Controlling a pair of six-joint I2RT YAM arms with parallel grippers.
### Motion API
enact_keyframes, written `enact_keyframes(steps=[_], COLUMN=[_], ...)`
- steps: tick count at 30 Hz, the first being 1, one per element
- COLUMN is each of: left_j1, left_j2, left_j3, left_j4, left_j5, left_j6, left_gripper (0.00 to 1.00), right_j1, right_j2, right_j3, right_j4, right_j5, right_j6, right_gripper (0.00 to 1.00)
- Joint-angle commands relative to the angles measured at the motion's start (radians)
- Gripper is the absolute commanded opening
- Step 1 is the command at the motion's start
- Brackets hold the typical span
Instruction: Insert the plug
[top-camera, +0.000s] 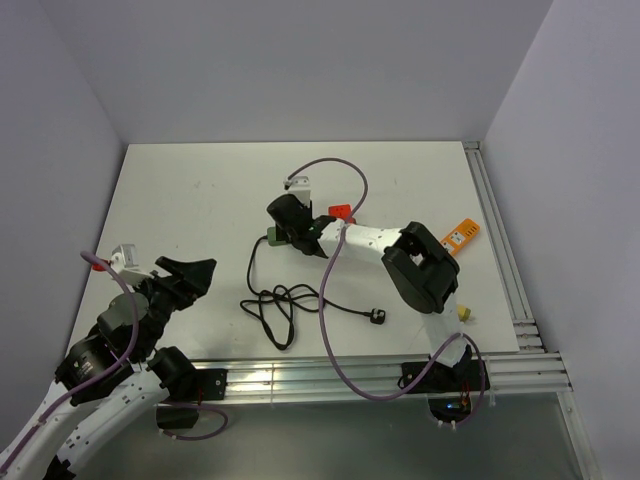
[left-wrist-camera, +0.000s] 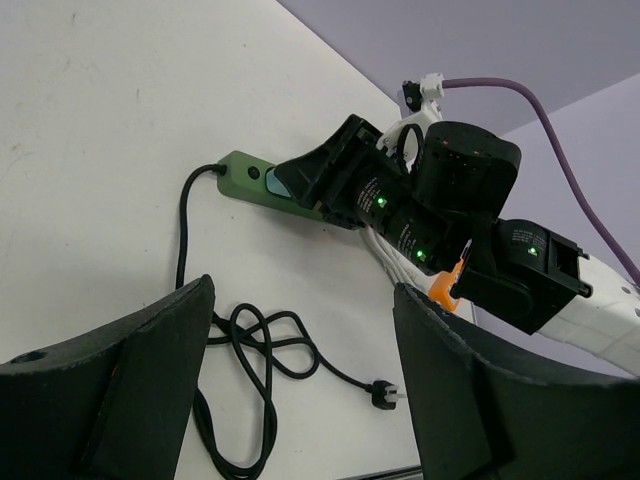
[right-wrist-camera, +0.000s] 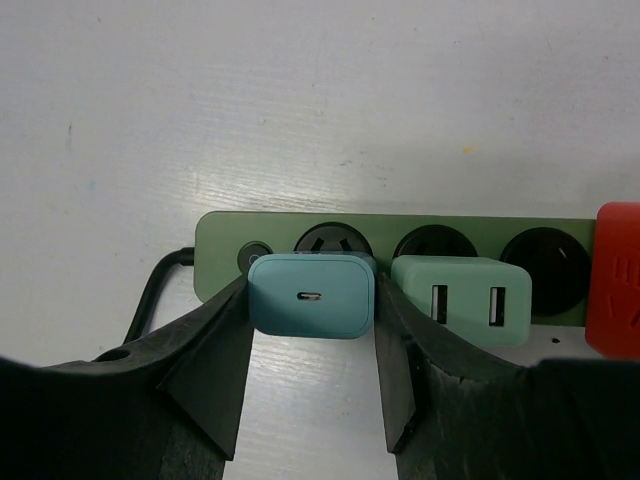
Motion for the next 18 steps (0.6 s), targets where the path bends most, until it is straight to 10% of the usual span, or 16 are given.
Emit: enact_keyframes(steps=[1,11,18], left_j1=[0.001,0.001,0.001], left_j2=[0.008,0.026,0.028], left_j3=[0.018,0.036,0.031], left_j4=[0.02,0.0,0.004], left_j5=[0.02,0.003,0.002], left_j6=[-0.016,-0.024,-0.036], left_gripper=[0.77,0.78,0.79], right_j1=[-0.011,-0.004,-0.003], right_j2=[0.162,0.072,0.017], right_j3=[-0.153,-0.029,0.137], right_j4=[-0.225,-0.252,-0.334], right_j5=[-0.174,-0.054,0.036], right_j6=[0.118,0.034,-0.02], right_gripper=[0.0,0.01,0.33])
